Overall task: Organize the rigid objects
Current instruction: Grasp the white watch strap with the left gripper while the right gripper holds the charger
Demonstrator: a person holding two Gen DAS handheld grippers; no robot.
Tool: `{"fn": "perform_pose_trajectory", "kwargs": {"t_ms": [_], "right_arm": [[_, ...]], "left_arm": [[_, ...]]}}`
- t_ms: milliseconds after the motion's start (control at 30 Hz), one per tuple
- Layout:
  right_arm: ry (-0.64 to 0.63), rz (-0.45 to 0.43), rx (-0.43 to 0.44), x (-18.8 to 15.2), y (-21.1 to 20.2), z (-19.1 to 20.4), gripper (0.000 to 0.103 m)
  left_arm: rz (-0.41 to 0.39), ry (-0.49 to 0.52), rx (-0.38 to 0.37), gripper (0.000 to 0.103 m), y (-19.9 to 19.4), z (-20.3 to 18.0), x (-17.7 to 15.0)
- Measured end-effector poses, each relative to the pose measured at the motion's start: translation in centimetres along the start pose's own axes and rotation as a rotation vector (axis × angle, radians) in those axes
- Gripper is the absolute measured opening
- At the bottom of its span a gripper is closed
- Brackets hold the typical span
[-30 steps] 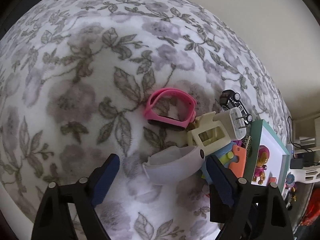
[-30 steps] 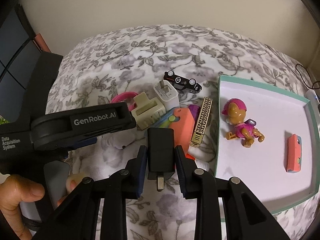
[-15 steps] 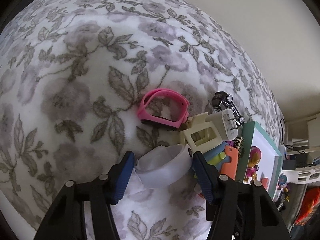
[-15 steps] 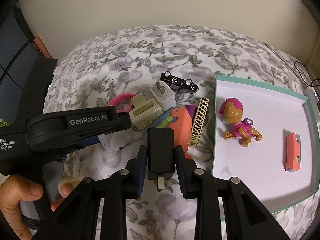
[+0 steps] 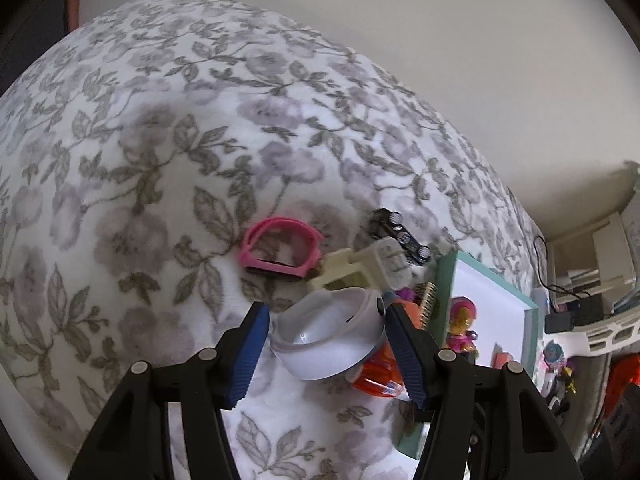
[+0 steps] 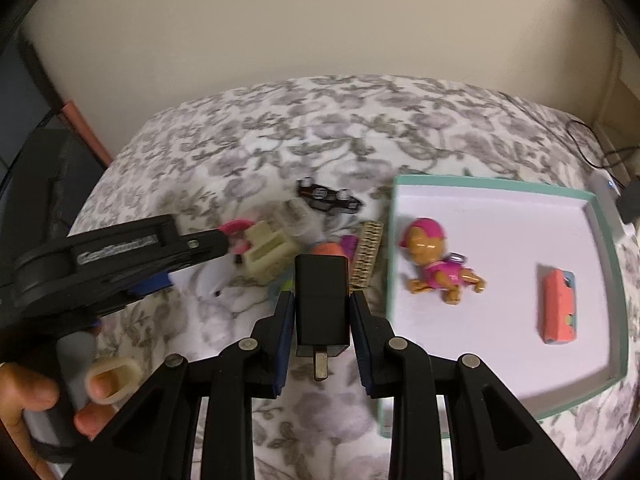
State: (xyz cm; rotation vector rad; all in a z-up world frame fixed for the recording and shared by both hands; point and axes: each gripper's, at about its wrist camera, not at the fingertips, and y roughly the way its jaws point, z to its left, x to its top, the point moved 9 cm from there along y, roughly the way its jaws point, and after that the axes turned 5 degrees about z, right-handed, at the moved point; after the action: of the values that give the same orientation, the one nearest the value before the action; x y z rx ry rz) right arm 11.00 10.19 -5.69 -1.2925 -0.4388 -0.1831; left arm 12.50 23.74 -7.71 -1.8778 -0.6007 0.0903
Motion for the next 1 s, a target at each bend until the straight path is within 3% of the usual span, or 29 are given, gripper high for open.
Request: {"fn": "perform_pose_trajectory", "kwargs": {"t_ms": [33,233,333,800,833,933,1000], "right_arm": [[0.023,0.0,-0.005,0.1,-0.1,-0.8,0.029],[0.138,-0.008,-0.062,0.2,-0.9,-6.2,0.029],[0.21,-0.008,-0.068,0.0,-1.3,-8.8,0.029],[0.268,0.031,-0.083,-1.2,-1.2,-11.2,0.029],[0.267,0.037,-0.084,-1.3,-1.1,-11.2,0.029],[0.261,0.046,-0.086,-1.5,-1.0,-11.0,0.029],[0.257,0.051,-0.087,-1.6,-0.8,-10.9,0.029]], "left_arm": [[0.005,0.007,-0.009,0.039,0.0,-0.5,-0.2],[0.016,0.089,0.014,0.039,0.7,-3.2,-1.2],[0.026,0.11,0.018,0.031,1.1,-3.9,-1.5],[-0.024,0.05,0.133,0.032,-0.3,1.1,-0.3],[-0.024,0.049,0.141,0.037,-0.2,1.3,-0.3],[-0.013,0.058,0.177,0.068,0.2,1.9,-0.4],[-0.01,0.08,0.185,0.071,0.4,1.8,-0.5]]}}
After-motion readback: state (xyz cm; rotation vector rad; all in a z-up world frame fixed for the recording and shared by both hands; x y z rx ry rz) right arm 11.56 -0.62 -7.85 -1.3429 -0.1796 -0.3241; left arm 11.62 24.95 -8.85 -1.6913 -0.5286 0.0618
